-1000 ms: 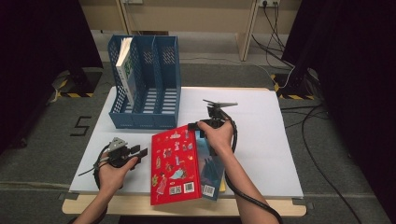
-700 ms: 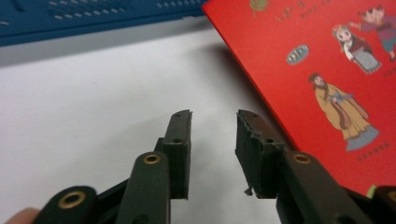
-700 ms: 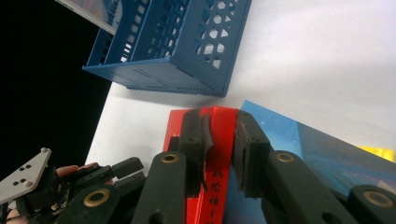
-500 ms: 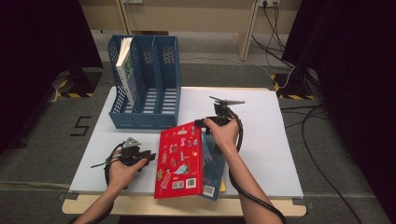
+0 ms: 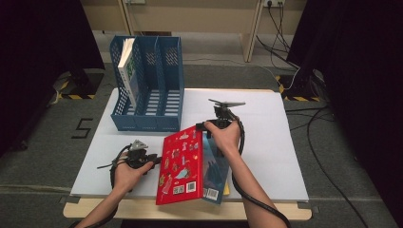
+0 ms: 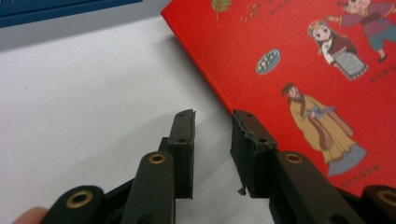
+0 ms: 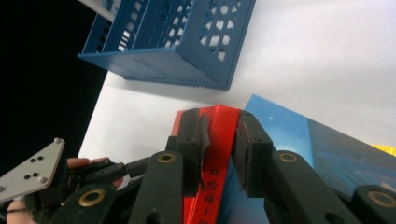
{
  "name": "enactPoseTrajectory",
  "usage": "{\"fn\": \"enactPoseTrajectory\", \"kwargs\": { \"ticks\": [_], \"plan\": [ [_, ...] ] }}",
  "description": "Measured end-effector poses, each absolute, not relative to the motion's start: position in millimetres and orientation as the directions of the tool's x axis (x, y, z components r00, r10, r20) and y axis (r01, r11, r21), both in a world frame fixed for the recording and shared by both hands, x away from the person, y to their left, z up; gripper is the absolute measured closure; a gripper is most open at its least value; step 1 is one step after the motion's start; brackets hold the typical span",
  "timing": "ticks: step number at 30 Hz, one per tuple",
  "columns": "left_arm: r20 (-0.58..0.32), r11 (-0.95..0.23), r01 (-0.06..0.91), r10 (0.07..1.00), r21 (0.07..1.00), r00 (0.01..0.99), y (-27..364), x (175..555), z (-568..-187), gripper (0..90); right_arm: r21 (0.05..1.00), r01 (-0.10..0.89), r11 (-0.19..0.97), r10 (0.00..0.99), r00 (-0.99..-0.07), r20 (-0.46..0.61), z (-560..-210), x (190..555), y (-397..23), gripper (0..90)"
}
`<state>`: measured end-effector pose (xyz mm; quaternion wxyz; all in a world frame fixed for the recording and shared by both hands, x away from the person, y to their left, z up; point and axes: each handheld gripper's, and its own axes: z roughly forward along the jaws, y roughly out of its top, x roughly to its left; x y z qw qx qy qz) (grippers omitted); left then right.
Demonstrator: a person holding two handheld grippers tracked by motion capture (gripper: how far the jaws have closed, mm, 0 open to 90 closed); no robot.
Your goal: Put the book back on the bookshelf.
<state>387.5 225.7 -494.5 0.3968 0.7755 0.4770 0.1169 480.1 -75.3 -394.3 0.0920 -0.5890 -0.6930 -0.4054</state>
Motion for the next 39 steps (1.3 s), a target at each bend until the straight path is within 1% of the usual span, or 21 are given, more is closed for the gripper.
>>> {"fn": "enactPoseTrajectory", "kwargs": {
  "ticks": [10, 14, 30, 33, 35, 37, 39],
  "plan": [
    [-0.162, -0.259, 0.632, 0.833, 0.73, 0.528, 223, 387, -494, 70.7, 0.464, 0.886, 0.001, 0.761, -0.301, 0.574, -395, 480, -64, 72.2],
    [-0.165, -0.261, 0.636, 0.832, 0.726, 0.529, 224, 388, -494, 71.5, 0.429, 0.902, 0.046, 0.745, -0.317, 0.587, -399, 479, -58, 71.1],
    [-0.16, -0.258, 0.632, 0.835, 0.731, 0.527, 223, 386, -494, 71.6, 0.399, 0.913, 0.081, 0.748, -0.32, 0.581, -404, 480, -51, 69.6],
    [-0.159, -0.259, 0.631, 0.834, 0.731, 0.528, 223, 386, -494, 71.6, 0.39, 0.916, 0.092, 0.74, -0.325, 0.589, -405, 480, -50, 70.3],
    [-0.16, -0.257, 0.631, 0.835, 0.732, 0.527, 224, 386, -495, 71.2, 0.387, 0.919, 0.083, 0.725, -0.322, 0.609, -404, 480, -51, 72.8],
    [-0.168, -0.248, 0.633, 0.836, 0.733, 0.523, 224, 386, -495, 70.4, 0.384, 0.92, 0.078, 0.721, -0.318, 0.615, -403, 479, -51, 73.4],
    [-0.198, -0.227, 0.64, 0.83, 0.734, 0.522, 227, 388, -495, 69.9, 0.388, 0.919, 0.069, 0.716, -0.317, 0.623, -403, 479, -52, 74.0]
  ]
}}
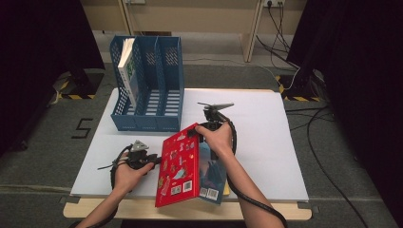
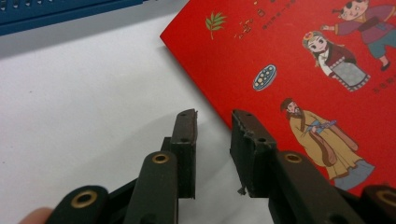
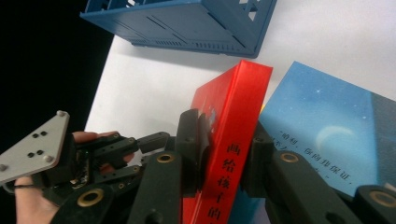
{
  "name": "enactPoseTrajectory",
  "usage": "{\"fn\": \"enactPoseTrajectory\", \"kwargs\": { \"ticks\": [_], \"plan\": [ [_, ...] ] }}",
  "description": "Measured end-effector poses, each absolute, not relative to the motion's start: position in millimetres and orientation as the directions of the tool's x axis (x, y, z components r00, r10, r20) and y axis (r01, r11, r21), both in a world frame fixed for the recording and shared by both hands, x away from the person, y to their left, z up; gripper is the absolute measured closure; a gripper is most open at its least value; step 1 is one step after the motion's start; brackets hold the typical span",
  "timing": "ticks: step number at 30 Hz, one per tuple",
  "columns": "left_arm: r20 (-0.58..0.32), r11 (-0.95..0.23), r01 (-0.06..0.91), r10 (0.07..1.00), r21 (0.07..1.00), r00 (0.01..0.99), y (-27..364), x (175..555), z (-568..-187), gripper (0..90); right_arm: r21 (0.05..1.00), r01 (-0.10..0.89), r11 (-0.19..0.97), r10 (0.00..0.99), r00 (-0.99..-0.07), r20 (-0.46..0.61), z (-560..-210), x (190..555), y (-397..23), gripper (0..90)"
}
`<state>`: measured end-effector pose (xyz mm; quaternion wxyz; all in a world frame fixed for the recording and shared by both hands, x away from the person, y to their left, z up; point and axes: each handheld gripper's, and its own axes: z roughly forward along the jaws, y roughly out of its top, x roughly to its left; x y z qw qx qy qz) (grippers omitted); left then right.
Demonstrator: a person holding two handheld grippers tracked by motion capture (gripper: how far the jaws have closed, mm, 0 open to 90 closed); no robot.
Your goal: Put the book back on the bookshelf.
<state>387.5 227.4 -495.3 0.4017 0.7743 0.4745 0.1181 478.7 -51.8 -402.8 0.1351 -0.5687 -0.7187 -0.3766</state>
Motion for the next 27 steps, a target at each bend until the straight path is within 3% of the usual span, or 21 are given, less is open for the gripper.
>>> {"fn": "enactPoseTrajectory", "kwargs": {
  "ticks": [6, 27],
  "plan": [
    [-0.243, -0.162, 0.648, 0.838, 0.744, 0.489, 238, 390, -494, 63.9, 0.361, 0.933, 0.016, 0.659, -0.281, 0.698, -401, 478, -63, 77.3],
    [-0.212, -0.151, 0.596, 0.843, 0.789, 0.494, 238, 390, -479, 58.3, 0.437, 0.897, -0.065, 0.694, -0.275, 0.666, -373, 475, -90, 77.6]
  ]
}}
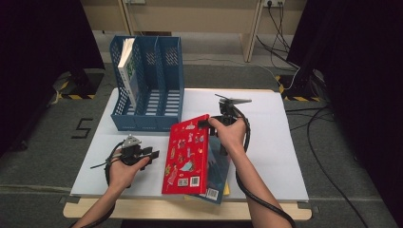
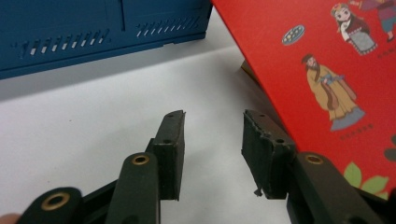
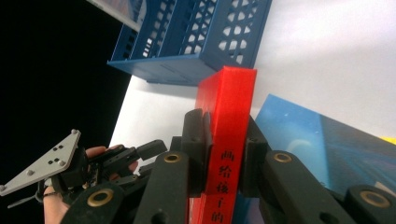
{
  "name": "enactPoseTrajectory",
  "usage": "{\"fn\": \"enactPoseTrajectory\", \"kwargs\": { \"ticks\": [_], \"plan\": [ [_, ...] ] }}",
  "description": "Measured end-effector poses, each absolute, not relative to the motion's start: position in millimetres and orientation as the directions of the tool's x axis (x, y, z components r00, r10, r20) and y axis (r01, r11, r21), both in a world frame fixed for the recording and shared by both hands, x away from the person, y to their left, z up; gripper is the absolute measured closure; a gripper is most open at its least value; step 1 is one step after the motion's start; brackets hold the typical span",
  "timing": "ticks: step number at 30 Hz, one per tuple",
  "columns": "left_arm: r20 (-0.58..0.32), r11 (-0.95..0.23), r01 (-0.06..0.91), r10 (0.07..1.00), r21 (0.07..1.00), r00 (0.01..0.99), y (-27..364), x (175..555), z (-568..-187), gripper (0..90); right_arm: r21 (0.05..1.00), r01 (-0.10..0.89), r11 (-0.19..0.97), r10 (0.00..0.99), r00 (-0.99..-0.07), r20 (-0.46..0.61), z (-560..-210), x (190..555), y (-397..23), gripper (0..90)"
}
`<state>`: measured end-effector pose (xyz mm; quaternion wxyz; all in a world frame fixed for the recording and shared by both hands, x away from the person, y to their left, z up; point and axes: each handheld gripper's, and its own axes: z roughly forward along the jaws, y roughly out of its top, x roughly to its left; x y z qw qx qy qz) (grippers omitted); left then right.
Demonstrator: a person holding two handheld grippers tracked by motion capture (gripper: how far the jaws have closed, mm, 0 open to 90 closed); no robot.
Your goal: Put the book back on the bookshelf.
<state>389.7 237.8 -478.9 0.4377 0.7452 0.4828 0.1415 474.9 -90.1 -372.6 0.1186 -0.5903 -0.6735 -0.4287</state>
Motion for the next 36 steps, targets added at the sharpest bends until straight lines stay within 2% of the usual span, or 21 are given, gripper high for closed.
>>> {"fn": "enactPoseTrajectory", "kwargs": {
  "ticks": [36],
  "plan": [
    [-0.203, -0.17, 0.585, 0.832, 0.793, 0.516, 228, 392, -476, 57.1, 0.459, 0.881, -0.111, 0.684, -0.267, 0.678, -358, 464, -112, 78.3]
  ]
}}
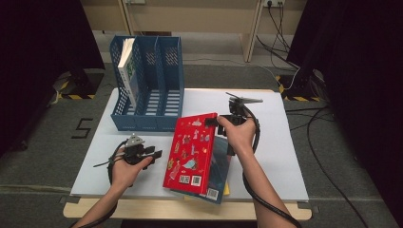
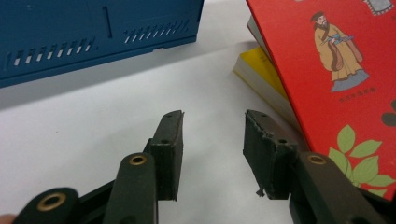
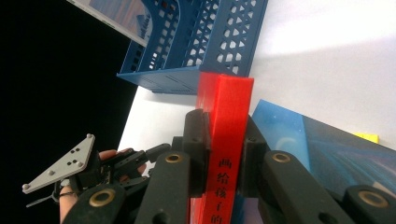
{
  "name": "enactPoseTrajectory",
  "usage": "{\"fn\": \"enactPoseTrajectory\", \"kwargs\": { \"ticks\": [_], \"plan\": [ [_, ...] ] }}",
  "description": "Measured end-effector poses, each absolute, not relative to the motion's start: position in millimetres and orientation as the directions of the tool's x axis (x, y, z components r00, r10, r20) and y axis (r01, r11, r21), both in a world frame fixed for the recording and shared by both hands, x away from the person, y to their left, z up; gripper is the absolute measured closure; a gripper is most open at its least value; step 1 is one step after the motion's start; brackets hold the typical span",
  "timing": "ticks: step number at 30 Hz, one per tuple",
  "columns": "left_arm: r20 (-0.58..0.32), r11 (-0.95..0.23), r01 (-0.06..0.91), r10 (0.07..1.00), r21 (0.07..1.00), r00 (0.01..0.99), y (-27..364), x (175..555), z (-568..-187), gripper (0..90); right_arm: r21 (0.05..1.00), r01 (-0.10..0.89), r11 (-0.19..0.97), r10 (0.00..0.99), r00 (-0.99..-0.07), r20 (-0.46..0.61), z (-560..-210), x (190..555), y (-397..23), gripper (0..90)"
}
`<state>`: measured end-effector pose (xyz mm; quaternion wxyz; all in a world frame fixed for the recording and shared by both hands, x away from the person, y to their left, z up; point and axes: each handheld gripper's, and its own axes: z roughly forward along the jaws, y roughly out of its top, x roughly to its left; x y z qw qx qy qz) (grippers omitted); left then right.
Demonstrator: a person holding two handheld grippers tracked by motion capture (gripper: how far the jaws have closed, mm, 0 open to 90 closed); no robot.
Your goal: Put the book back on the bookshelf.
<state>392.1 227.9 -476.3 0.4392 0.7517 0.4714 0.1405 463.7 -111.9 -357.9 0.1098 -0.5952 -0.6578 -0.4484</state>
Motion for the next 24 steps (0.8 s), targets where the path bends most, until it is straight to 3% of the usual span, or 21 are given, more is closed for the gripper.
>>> {"fn": "enactPoseTrajectory", "kwargs": {
  "ticks": [24],
  "plan": [
    [-0.184, -0.171, 0.531, 0.814, 0.83, 0.551, 216, 399, -450, 50.5, 0.529, 0.822, -0.21, 0.712, -0.242, 0.659, -332, 475, -132, 79.2]
  ]
}}
